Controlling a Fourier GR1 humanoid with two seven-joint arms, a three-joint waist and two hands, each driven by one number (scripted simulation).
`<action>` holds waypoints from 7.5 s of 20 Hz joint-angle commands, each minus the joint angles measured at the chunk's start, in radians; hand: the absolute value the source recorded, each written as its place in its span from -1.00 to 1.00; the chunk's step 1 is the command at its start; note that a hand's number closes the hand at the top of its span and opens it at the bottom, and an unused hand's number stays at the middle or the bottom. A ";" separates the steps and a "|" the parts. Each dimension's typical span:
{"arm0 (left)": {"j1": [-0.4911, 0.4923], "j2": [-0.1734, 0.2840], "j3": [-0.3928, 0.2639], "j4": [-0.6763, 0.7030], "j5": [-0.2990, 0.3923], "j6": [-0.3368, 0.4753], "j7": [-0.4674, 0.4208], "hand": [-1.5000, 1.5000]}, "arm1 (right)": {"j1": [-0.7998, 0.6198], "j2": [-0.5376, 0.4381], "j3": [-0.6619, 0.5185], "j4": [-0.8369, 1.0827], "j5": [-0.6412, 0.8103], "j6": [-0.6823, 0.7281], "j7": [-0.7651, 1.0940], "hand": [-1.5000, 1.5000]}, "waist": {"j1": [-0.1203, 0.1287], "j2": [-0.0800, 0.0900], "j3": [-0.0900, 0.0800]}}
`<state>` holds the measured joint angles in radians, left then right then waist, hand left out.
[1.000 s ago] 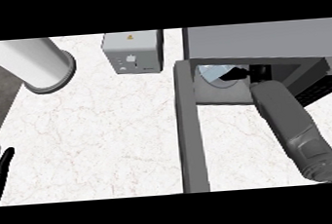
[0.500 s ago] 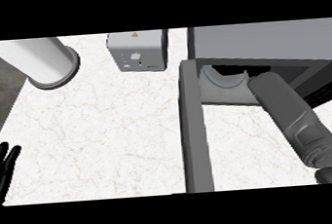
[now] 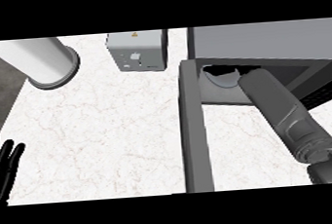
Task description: Pick up the milk, place it into the microwave and close the microwave
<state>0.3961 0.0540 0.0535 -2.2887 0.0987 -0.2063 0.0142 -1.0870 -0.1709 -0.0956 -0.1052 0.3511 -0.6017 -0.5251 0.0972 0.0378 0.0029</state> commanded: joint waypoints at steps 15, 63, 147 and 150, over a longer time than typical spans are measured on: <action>0.066 -0.011 -0.034 -0.038 -0.041 -0.020 -0.008 -1.00 | 0.017 -0.074 -0.094 -0.022 -0.065 -0.048 -0.069 -1.00 | -0.017 -0.009 -0.001; 0.117 -0.001 -0.266 -0.050 -0.083 -0.035 -0.004 -1.00 | 0.620 0.050 -0.184 -0.306 -0.295 0.610 -0.344 -1.00 | -0.101 -0.040 -0.003; -1.320 -0.054 -0.743 1.428 0.571 0.776 -0.317 1.00 | 1.568 -0.236 0.074 -1.859 -0.871 1.162 0.008 -1.00 | -0.434 0.042 -0.007; -1.312 -0.054 -0.745 1.438 0.582 0.775 -0.352 1.00 | 1.584 -0.232 0.091 -1.873 -0.893 1.177 0.010 -1.00 | -0.437 0.043 -0.006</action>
<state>-0.8380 0.0071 -0.7328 -0.9341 0.6548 0.5948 -0.3227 0.4868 -0.3971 -0.0116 -1.9637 -0.5211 0.5520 -0.5126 -0.3227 0.0642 -0.0035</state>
